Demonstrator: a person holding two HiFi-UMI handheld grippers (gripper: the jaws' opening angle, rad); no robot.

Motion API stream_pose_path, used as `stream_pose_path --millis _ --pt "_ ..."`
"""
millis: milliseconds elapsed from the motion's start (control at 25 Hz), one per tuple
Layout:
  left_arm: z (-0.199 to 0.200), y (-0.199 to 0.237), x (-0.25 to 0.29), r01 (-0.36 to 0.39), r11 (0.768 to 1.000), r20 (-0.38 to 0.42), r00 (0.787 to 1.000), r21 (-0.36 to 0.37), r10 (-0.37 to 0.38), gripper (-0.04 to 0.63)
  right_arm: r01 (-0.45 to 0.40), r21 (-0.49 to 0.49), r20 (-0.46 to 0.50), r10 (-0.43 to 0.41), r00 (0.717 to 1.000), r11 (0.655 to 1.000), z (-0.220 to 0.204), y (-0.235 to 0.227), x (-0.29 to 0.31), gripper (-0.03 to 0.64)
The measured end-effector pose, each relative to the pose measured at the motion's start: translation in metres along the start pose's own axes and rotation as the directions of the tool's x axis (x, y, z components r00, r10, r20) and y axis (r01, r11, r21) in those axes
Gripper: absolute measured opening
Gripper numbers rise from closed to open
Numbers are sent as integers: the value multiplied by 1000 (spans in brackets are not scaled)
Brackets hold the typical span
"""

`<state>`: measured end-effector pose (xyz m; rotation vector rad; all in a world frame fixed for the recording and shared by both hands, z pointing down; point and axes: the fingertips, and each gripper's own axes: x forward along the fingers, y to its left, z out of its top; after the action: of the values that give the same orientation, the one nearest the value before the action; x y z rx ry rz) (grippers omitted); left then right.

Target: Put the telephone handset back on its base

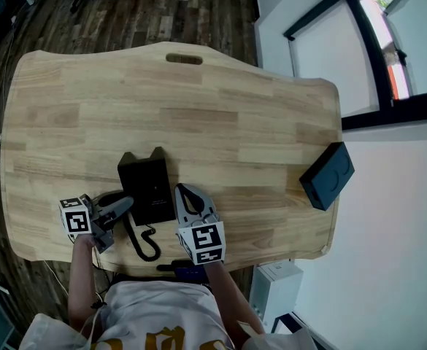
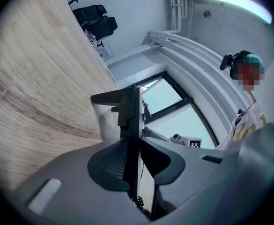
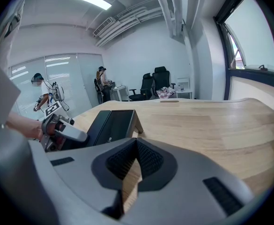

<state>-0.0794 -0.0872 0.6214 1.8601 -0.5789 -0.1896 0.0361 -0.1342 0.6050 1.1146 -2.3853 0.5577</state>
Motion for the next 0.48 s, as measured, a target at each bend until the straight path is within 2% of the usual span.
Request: stream_pose_path --millis 200,320,480 --pt "0 2 -2 -29 999 14 999 -14 30 72 3 -1 5 -3 1000 1000 2 0 -2 6" --pt "0 8 -3 -56 998 22 998 -39 57 118 5 -10 16 -5 1000 1000 6 2 -2 6" --pt "1 8 -4 -124 992 61 990 -1 124 124 2 -16 31 -2 1000 1000 10 6 -6 6"
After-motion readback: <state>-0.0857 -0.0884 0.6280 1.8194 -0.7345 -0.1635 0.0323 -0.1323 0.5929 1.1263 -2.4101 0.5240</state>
